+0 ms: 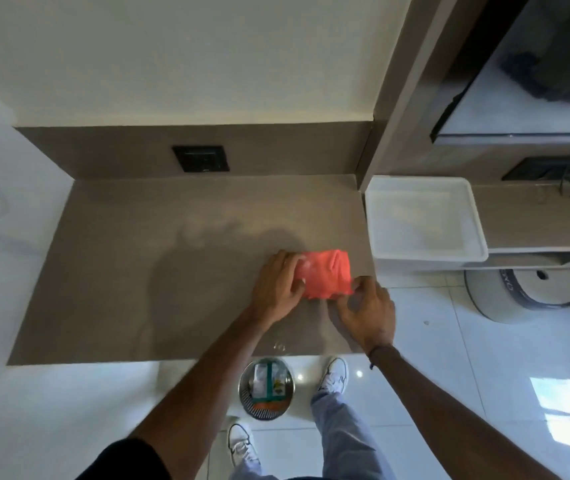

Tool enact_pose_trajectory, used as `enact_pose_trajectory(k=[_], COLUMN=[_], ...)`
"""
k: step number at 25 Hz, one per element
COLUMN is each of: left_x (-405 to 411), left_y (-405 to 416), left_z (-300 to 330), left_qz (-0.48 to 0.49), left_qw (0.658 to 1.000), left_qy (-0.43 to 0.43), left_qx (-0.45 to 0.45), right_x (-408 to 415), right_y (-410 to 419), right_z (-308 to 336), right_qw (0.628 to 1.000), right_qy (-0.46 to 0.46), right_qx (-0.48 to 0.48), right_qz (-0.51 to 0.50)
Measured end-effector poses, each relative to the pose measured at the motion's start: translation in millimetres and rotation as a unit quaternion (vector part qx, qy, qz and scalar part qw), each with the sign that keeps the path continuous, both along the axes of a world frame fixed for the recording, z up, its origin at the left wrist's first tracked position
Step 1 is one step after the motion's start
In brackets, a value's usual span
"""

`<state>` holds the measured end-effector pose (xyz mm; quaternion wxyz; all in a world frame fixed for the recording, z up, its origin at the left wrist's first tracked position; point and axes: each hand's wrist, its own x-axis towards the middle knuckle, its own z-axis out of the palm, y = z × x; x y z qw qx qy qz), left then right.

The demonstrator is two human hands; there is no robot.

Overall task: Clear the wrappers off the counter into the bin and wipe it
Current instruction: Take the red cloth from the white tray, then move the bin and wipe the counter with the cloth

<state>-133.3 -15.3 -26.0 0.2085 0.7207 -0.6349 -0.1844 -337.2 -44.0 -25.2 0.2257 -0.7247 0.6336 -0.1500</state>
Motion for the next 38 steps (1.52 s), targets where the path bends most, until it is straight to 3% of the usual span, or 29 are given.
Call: enact_pose_trajectory(k=[3, 8, 11, 14, 17, 20, 26, 29, 32, 38], left_x=[2.8, 10.6, 17.9, 31.6, 40.6, 36.2, 17.5, 17.3, 11.2, -1.3], left_y=[64.3, 176.9, 227.1, 258.5, 276.3, 282.4, 285.3, 284.6, 292.5, 326.6], left_z=[-1.1, -35.2, -77.9, -149.9, -253.3, -361.9, -494.4, -505.2, -482.6, -320.6], left_qz=[-0.037, -0.037, -0.008, 0.078, 0.215, 0.257, 0.284, 0.299, 0.32, 0.309], left_qw=[0.997, 0.996, 1.0, 0.984, 0.923, 0.867, 0.829, 0.83, 0.832, 0.817], left_qy=[0.022, 0.023, 0.023, 0.067, 0.132, 0.132, 0.193, 0.202, 0.193, 0.137], left_qx=[-0.067, -0.077, 0.0, 0.146, 0.292, 0.407, 0.442, 0.426, 0.41, 0.468], right_x=[-4.0, 14.8, 25.5, 34.0, 33.3, 22.8, 22.8, 32.6, 35.9, 24.3], right_y=[75.7, 175.4, 202.5, 209.2, 213.9, 222.9, 230.8, 231.6, 237.5, 265.1], right_z=[-5.6, -37.4, -72.8, -127.4, -215.8, -316.8, -469.0, -494.4, -478.7, -321.0], right_qw=[0.996, 0.995, 0.988, 0.975, 0.963, 0.947, 0.911, 0.897, 0.898, 0.884], right_qy=[0.037, 0.059, 0.069, 0.069, 0.104, 0.15, 0.135, 0.058, 0.045, 0.075], right_qx=[-0.082, 0.001, 0.102, 0.195, 0.229, 0.265, 0.39, 0.431, 0.417, 0.452], right_qz=[0.018, 0.08, 0.097, 0.085, 0.094, 0.101, 0.002, -0.084, -0.132, -0.095])
